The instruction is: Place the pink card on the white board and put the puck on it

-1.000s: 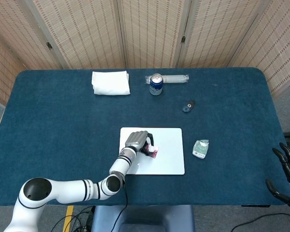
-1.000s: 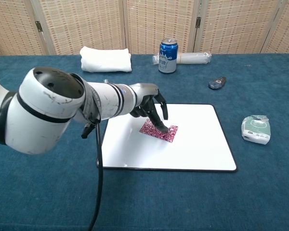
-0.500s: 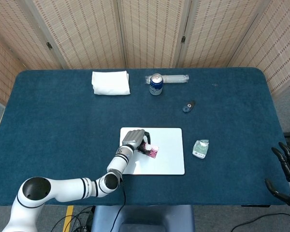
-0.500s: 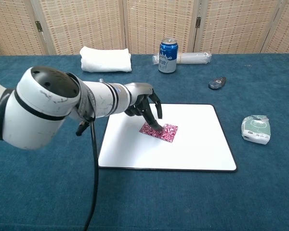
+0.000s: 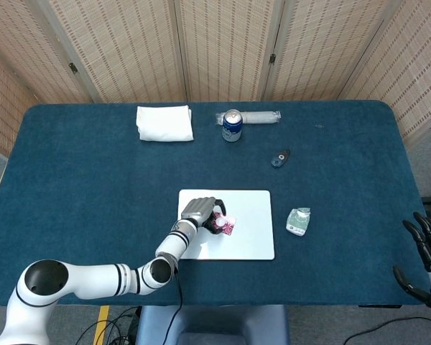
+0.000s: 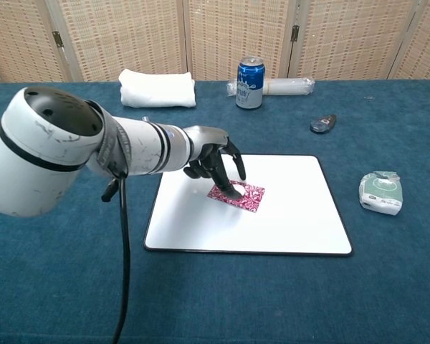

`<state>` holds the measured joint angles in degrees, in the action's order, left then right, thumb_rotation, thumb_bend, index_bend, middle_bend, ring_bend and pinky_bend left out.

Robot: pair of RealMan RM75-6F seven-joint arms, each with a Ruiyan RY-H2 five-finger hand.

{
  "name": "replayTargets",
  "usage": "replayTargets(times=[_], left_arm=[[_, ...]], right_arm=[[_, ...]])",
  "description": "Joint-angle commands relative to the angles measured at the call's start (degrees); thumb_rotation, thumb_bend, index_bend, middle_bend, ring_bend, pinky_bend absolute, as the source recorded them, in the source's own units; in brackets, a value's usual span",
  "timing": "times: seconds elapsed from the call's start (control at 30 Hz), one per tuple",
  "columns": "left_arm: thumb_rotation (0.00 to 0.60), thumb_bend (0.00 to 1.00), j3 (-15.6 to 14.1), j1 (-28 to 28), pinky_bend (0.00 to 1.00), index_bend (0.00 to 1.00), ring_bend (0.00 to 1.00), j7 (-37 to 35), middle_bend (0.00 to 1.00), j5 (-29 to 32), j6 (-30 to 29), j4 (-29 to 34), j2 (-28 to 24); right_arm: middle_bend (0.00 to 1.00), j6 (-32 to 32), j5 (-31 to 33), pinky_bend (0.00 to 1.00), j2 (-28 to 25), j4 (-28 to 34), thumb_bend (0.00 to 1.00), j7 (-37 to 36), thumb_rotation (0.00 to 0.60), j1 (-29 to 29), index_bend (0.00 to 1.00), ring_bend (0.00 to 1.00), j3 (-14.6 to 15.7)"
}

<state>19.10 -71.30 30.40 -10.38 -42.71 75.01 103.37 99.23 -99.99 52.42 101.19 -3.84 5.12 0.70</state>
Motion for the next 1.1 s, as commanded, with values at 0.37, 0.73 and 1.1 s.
replayTargets(times=[0.37, 0.73, 1.1], left_arm=[[0.600, 0.30, 0.4, 9.1, 1.00, 0.32, 0.90, -5.6, 1.00, -14.9, -8.6, 31.7, -18.9], [0.532, 0.25, -14.8, 32.4, 0.80, 0.00, 0.30, -9.3, 0.26, -52.0, -19.8, 53.4, -47.1], [0.575, 0.25, -27.7, 58.7, 0.47, 0.00, 0.07, -10.9, 0.00, -78.1, -51.6, 28.4, -40.8]], right_arm=[[0.00, 0.3, -2.2, 0.00, 0.3, -0.2, 0.26, 0.5, 0.600, 0.1, 0.05, 0.00, 0.7], [0.00, -3.5, 0.4, 0.00, 1.4, 0.6, 0.26, 3.2, 0.600, -1.2, 0.04, 0.00, 0.2], [0.00, -10.5, 7.3, 0.00, 4.5, 2.1, 0.27, 10.6, 0.600, -3.8, 0.03, 0.00, -1.3]])
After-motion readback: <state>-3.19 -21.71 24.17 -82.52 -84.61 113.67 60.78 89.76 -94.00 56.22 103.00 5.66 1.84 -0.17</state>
